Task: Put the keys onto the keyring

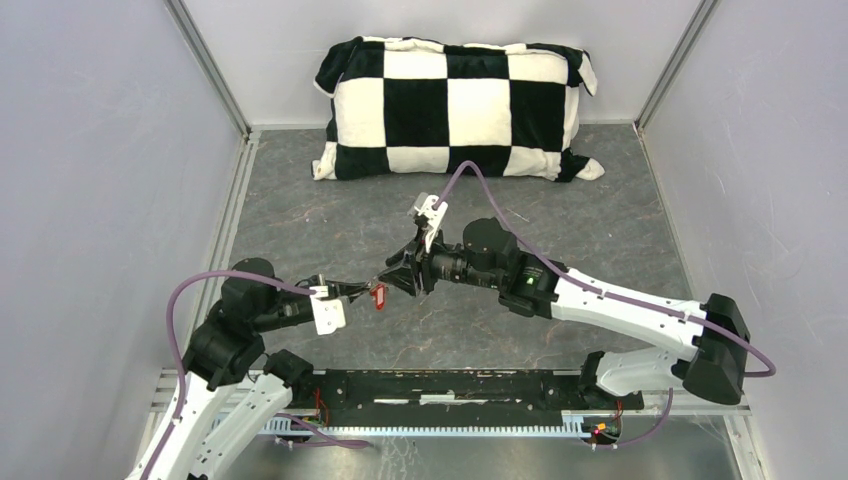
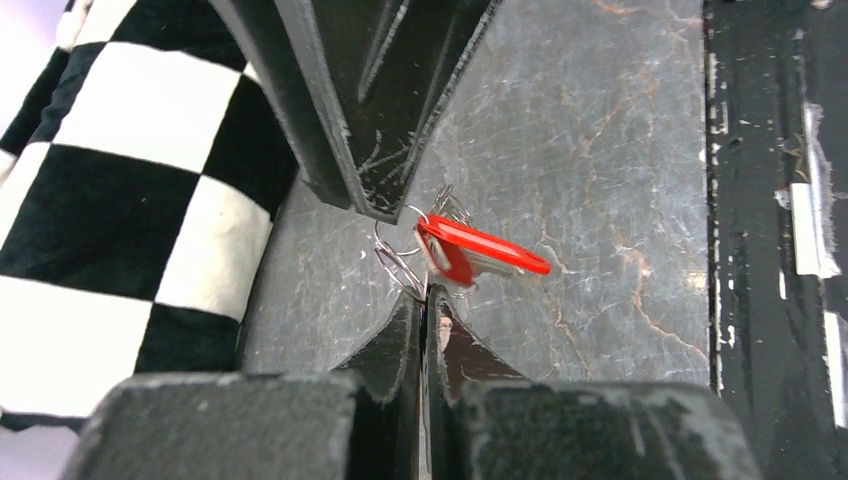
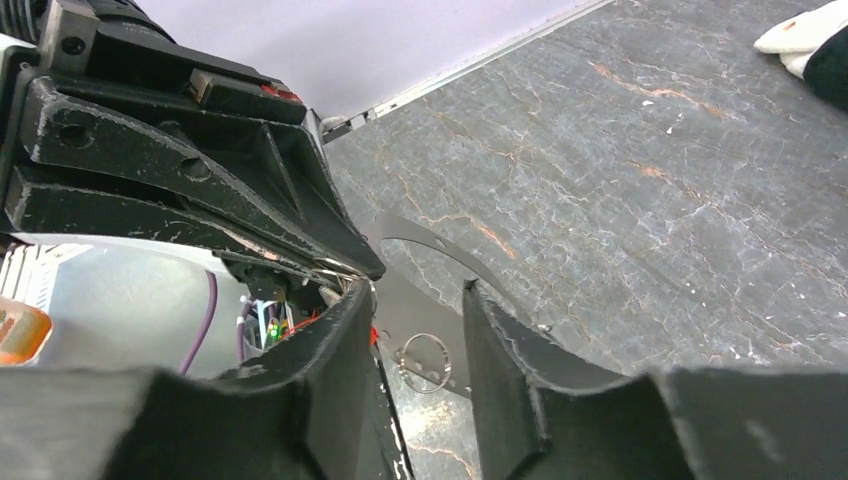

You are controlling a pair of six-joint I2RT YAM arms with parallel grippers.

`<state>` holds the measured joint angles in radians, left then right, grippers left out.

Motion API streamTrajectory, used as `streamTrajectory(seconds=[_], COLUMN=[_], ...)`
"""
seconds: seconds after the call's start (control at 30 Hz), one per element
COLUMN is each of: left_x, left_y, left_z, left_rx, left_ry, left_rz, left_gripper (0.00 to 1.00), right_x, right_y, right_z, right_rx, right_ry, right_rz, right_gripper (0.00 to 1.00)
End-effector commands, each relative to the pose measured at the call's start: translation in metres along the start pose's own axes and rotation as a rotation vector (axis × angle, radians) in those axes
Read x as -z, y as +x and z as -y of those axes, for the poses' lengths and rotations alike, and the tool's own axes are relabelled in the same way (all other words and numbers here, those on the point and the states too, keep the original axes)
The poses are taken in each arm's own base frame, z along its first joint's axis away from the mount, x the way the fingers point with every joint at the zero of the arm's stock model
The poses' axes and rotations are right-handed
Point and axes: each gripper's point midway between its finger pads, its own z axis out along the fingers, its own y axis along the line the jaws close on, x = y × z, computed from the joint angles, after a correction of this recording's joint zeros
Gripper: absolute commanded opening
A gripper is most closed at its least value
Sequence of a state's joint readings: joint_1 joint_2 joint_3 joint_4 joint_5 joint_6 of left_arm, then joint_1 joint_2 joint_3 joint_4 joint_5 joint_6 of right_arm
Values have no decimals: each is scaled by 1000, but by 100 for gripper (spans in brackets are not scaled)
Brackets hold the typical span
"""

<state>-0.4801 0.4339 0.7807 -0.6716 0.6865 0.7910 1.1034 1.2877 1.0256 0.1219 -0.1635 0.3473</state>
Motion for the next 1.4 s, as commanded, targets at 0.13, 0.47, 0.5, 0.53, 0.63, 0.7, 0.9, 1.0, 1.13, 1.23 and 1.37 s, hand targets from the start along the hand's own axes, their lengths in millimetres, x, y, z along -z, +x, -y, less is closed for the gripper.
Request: streamTrajectory(seconds=[0.13, 0.47, 0.5, 0.53, 0.63, 0.7, 0.9, 1.0, 1.13, 1.23, 1.37], left_x=[5, 10, 10, 11, 13, 13, 13, 13, 13, 13, 14], left_y=[-37, -69, -70, -73, -80, -83, -86, -86, -86, -86, -87], left_z=[15, 25, 26, 27, 30, 30, 27, 27, 27, 27, 26], left_rx=[-90, -108, -104, -100, -92, -92, -89, -88, -88, -87, -94], left_ry=[147, 239, 247, 257, 279, 286, 288, 290, 289, 288, 282], left_rz=[122, 246, 253, 263, 289, 298, 303, 303, 303, 301, 301], left_gripper=[2, 2, 2, 2, 2, 2, 2, 2, 2, 2, 2], right_x=[35, 54, 53, 52, 49, 48, 42, 38, 34, 32, 28], right_y=[-59, -70, -68, -65, -58, -55, -49, -43, -42, -41, -38], right_z=[-26, -64, -68, -71, -78, -82, -93, -96, -98, -98, -95], right_rx=[300, 513, 516, 516, 513, 515, 514, 510, 501, 489, 478], right_ry=[-182, -458, -491, -518, -594, -626, -680, -688, -685, -681, -668], right_rz=[38, 21, 15, 8, -5, -5, -21, -37, -38, -46, -70], right_gripper=[61, 69, 68, 68, 65, 63, 58, 57, 51, 44, 35])
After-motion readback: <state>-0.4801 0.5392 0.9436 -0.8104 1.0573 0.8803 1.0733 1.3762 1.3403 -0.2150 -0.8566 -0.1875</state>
